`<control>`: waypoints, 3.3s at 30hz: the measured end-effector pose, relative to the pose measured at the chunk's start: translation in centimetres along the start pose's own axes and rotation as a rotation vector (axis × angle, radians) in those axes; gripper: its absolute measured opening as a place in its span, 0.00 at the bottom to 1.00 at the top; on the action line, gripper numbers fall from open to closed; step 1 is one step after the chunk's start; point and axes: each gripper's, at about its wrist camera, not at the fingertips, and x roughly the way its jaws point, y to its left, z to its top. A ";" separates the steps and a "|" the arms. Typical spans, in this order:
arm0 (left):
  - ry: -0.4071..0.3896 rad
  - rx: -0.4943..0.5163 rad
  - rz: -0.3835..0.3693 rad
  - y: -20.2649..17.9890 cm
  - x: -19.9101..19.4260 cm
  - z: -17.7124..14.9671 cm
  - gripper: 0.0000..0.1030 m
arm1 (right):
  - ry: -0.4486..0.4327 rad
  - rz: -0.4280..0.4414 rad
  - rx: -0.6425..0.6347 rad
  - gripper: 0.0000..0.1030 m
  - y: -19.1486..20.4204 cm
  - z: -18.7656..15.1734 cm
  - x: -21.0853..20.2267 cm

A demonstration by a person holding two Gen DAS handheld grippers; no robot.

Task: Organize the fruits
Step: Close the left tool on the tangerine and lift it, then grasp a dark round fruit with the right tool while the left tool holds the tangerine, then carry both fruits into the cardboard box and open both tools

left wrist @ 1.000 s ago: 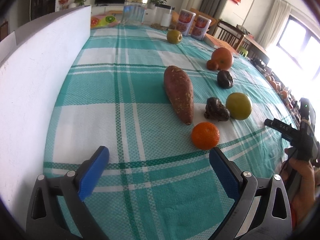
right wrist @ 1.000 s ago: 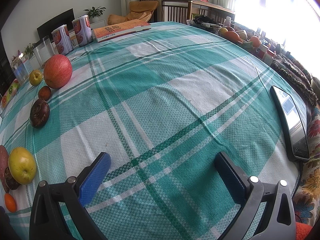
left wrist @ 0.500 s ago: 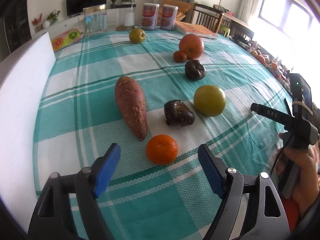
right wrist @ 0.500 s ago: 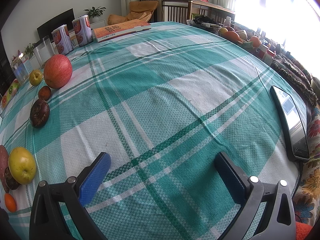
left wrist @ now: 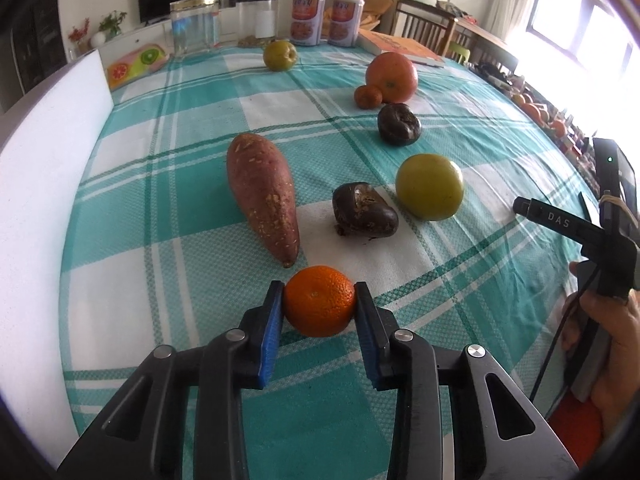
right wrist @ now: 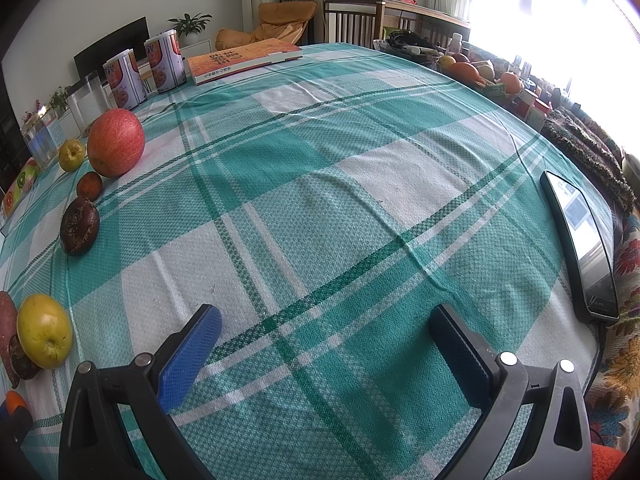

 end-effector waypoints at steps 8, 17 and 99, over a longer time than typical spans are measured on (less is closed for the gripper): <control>0.007 -0.022 0.005 1.5 -1.9 -1.6 0.34 | 0.000 0.000 0.000 1.00 0.0 0.0 0.0; 0.008 -0.051 -0.003 2.3 -3.1 -2.7 0.34 | -0.018 0.041 0.024 1.00 -0.6 -0.1 -0.4; -0.318 -0.376 0.255 16.6 -20.4 -6.6 0.89 | -0.088 0.839 -0.511 0.86 23.3 -4.8 -18.6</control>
